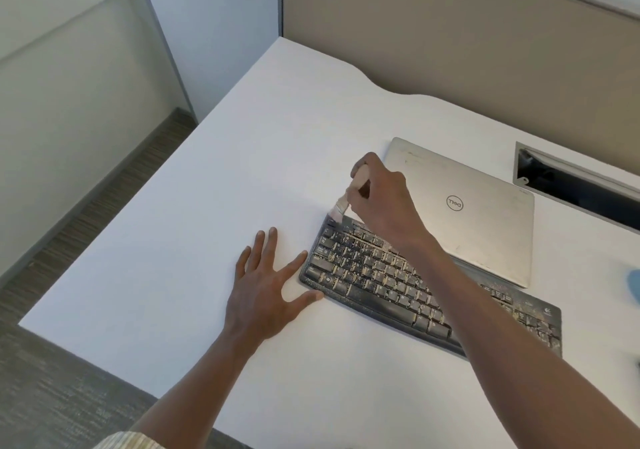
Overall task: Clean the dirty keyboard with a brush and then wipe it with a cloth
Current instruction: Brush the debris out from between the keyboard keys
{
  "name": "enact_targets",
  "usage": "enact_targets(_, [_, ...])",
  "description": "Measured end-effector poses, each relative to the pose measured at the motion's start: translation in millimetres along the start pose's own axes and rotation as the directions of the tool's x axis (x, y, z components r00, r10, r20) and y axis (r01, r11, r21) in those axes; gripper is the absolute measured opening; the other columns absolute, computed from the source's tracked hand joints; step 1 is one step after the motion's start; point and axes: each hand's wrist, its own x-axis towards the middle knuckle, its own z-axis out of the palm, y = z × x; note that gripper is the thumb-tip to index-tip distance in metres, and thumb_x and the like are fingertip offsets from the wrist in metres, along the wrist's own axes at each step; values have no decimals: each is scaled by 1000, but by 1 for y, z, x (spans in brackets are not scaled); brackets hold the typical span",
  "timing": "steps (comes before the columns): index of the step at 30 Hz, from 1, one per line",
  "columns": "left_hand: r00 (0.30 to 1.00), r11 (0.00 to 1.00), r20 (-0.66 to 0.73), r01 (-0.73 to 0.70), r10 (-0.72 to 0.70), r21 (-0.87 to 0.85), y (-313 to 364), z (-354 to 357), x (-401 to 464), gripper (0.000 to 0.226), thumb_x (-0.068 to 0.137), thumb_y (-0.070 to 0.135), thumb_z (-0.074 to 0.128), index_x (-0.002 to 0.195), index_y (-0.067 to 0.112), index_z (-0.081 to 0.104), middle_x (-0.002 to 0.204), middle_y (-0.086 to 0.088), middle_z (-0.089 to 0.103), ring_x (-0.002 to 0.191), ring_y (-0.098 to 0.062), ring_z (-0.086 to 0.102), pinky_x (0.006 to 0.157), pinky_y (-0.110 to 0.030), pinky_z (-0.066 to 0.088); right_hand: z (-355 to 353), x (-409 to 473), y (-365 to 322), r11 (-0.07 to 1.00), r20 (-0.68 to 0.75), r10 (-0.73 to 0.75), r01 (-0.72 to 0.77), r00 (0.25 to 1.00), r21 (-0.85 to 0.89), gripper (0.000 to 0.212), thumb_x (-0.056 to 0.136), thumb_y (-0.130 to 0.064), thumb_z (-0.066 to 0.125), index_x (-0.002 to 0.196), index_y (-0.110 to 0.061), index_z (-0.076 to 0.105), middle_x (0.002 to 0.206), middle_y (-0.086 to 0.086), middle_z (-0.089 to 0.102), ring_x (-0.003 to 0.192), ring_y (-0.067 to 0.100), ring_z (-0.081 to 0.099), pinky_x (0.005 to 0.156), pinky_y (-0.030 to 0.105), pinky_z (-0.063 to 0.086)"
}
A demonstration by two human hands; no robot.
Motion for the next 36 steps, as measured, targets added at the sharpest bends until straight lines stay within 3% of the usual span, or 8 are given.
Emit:
enact_targets(6, [1000,1000,3,-3,3,3,0,1,-1,80,86,89,30,147,42,49,170,-12,8,158,-29,1,125,-52,17,2,-5,1,984,74,-43,55,996,-169,18,90,-8,54,104,-15,47,69,3,57,57,22,57,51,34,47])
enact_targets(13, [1000,1000,3,-3,3,-6,0,1,-1,80,85,89,30,146,42,50,169,-13,9,158,-29,2,125,-51,16,9,-12,5,999,-32,32,-33,999,-34,15,91,-9,55,104,-16,48,70,-3,57,52,1,57,47,20,40])
enact_targets(16, [1000,1000,-4,-5,5,-19,0,0,-1,79,85,89,31,146,41,51,169,-13,11,157,-29,2,125,-52,16,5,-11,6,996,-69,85,-86,994,-7,16,91,-9,56,104,-16,49,70,1,60,51,6,56,45,18,41])
enact_targets(21, [1000,1000,-6,-7,7,-19,-1,1,-1,80,85,89,30,145,41,51,170,-13,11,157,-29,2,124,-52,17,8,-11,5,995,-63,92,-93,994,-19,16,90,-12,57,104,-16,50,76,7,63,62,21,64,54,38,54])
enact_targets(24, [1000,1000,-6,-12,12,-12,-1,1,-1,80,86,89,29,145,41,51,169,-13,10,157,-30,3,125,-51,16,8,-9,1,999,-46,27,-25,999,41,16,93,-10,56,106,-17,49,75,6,63,53,14,56,45,26,46])
enact_targets(29, [1000,1000,-3,-9,9,-12,-1,0,-1,80,86,90,29,146,41,50,170,-13,9,157,-30,2,124,-51,17,0,-4,-1,982,76,-83,95,994,-165,16,91,-4,51,105,-13,49,67,2,57,56,17,57,51,32,45])
enact_targets(32, [1000,1000,-9,-13,13,-12,-1,0,-1,80,86,89,29,146,41,51,169,-13,11,157,-30,3,124,-51,17,0,-4,-7,980,100,-166,175,981,-96,16,92,-3,52,105,-12,51,61,-7,53,43,4,46,44,22,35])
enact_targets(36, [1000,1000,-17,-11,10,-14,-1,0,-1,80,86,90,29,146,42,50,170,-12,9,158,-28,1,125,-48,14,-1,-8,-4,955,197,-180,219,964,-198,16,92,-2,48,99,-16,47,68,4,60,49,2,53,47,32,42])
